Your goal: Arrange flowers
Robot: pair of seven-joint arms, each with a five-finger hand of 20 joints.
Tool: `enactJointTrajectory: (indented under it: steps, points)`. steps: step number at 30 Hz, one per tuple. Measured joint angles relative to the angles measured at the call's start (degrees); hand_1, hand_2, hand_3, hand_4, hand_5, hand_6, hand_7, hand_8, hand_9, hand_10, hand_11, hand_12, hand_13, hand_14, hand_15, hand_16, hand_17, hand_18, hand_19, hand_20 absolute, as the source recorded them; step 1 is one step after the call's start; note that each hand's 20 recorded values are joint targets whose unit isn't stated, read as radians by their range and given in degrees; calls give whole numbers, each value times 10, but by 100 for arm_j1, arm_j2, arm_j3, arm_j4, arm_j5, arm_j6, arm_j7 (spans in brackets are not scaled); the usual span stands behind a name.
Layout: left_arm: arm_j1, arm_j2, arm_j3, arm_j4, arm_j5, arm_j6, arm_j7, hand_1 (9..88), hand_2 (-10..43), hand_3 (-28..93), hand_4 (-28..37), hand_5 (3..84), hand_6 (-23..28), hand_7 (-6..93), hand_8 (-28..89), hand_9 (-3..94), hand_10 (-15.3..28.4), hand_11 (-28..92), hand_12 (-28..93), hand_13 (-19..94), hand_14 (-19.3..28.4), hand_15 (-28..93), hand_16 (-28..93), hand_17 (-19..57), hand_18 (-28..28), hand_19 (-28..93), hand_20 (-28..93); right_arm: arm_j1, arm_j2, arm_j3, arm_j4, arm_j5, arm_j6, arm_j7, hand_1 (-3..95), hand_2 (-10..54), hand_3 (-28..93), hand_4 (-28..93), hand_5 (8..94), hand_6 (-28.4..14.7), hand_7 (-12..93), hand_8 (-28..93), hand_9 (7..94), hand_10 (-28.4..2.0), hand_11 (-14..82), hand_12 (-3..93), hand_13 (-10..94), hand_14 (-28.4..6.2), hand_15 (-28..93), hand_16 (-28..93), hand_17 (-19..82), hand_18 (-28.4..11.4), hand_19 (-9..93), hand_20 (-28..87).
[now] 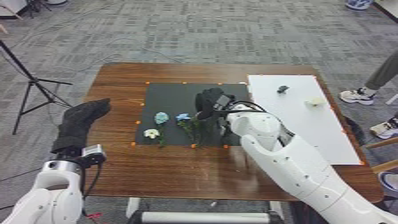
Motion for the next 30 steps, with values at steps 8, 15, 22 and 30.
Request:
enactJointTrajectory:
  steps: [8, 15, 22, 30]
  points:
    - [-19, 5, 4, 3, 3, -15, -6, 263, 43, 689, -249, 558, -11, 169, -93, 521, 140, 200, 98, 380, 165, 177, -26, 46, 99, 57, 151, 32, 47, 6, -23, 87, -28, 13, 395, -95, 665, -179, 718, 6, 239, 7, 791, -121, 192, 189, 670, -113, 582, 341, 315, -225, 762, 576]
    - [-26, 6, 7, 3, 3, -13, 0, 265, 42, 686, -247, 560, -11, 170, -93, 521, 141, 200, 97, 380, 166, 178, -26, 46, 98, 54, 150, 106, 91, 10, -53, 161, -18, 52, 398, -95, 665, -180, 719, 5, 239, 7, 790, -121, 191, 188, 670, -113, 583, 339, 315, -225, 763, 576]
    - [-26, 6, 7, 3, 3, -13, 6, 267, 42, 685, -245, 560, -11, 169, -93, 520, 140, 200, 97, 380, 166, 178, -26, 46, 98, 54, 151, 159, 128, 37, -85, 180, -4, 59, 401, -95, 662, -180, 718, 5, 239, 10, 788, -119, 191, 188, 667, -114, 582, 338, 314, -225, 762, 575]
    - [-20, 4, 0, 0, 3, -10, 8, 267, 42, 685, -244, 560, -12, 169, -93, 520, 140, 200, 97, 380, 166, 177, -26, 45, 98, 54, 151, 280, 425, 43, -395, 254, 102, 63, 369, -95, 701, -181, 661, 15, 248, -66, 730, -120, 184, 189, 653, -120, 534, 314, 300, -222, 735, 555]
